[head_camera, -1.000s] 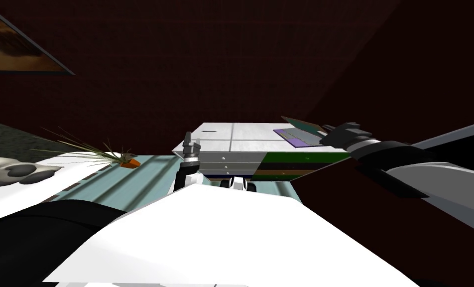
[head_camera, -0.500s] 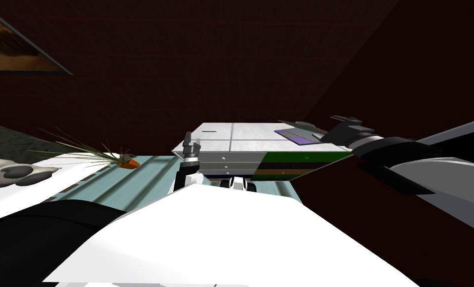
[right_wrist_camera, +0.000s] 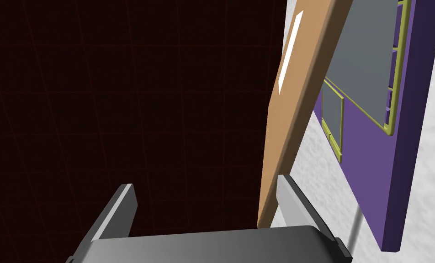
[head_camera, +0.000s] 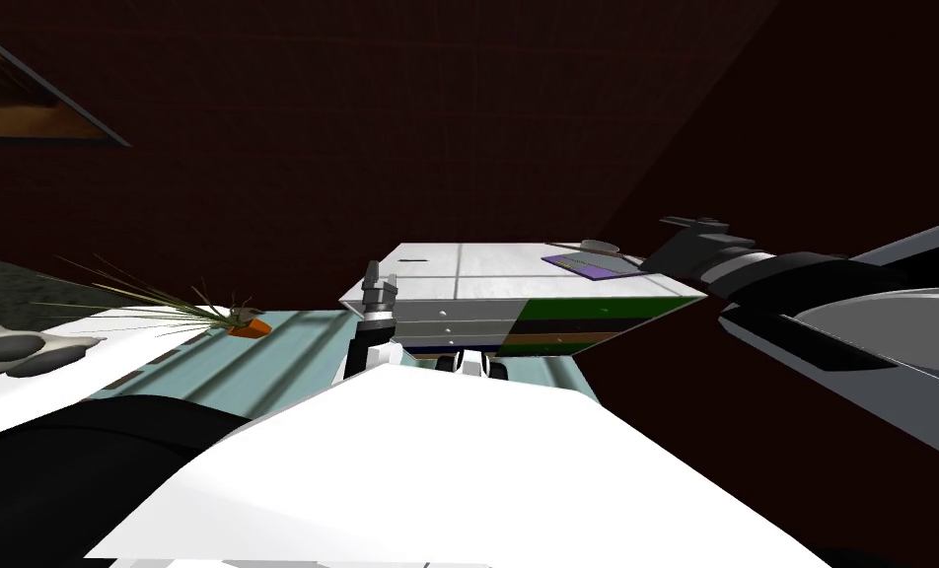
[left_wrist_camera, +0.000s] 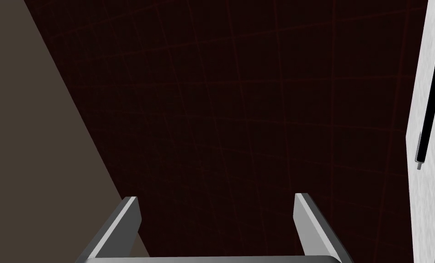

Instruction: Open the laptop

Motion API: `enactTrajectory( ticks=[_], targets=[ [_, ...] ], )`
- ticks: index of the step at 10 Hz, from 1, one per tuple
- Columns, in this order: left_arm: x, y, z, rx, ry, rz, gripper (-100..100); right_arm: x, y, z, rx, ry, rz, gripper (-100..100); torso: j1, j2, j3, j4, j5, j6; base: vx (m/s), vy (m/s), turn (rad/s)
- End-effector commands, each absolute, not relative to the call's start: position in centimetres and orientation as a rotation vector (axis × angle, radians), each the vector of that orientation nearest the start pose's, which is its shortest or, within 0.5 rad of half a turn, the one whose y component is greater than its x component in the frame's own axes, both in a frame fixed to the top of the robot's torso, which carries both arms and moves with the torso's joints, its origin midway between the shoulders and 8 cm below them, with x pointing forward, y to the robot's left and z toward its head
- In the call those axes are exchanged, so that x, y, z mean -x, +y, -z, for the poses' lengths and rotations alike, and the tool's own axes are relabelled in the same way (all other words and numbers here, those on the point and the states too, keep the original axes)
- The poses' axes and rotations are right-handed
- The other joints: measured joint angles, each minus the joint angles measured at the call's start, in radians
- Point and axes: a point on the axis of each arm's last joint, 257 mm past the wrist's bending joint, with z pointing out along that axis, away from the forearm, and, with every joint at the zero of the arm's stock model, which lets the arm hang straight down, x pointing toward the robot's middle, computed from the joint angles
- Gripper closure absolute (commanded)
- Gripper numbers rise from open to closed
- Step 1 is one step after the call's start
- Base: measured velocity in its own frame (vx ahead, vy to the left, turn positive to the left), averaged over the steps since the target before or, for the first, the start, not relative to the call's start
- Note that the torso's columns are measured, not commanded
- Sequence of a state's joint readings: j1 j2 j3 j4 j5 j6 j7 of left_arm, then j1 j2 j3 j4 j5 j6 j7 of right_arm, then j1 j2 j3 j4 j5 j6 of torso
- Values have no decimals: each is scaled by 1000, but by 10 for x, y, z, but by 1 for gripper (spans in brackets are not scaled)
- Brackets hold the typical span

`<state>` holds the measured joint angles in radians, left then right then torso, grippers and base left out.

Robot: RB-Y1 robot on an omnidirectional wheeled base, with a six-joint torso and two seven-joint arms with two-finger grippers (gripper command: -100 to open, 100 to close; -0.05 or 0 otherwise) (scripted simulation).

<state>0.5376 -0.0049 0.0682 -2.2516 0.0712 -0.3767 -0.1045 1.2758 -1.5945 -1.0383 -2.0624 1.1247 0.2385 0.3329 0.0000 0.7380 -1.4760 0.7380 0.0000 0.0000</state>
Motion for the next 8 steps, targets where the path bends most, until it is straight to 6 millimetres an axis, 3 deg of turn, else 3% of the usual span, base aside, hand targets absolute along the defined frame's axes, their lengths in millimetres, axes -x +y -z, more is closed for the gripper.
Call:
enactTrajectory(
  ticks=[1, 2, 3, 8],
  targets=[
    [-357, 322, 24, 803, 716, 1125, 0, -457, -463, -99, 1280, 1138, 1177, -100, 0, 0, 0, 0, 0, 0, -6, 12, -33],
    [-357, 322, 24, 803, 716, 1125, 0, -455, -463, -95, 1278, 1141, 1178, -100, 0, 0, 0, 0, 0, 0, 0, 0, 0],
    [-357, 322, 24, 803, 716, 1125, 0, -456, -463, -96, 1280, 1140, 1177, 0, 0, 0, 0, 0, 0, 0, 0, 0, 0],
    [-357, 322, 24, 803, 716, 1125, 0, -456, -463, -95, 1280, 1140, 1178, 0, 0, 0, 0, 0, 0, 0, 0, 0, 0]
  ],
)
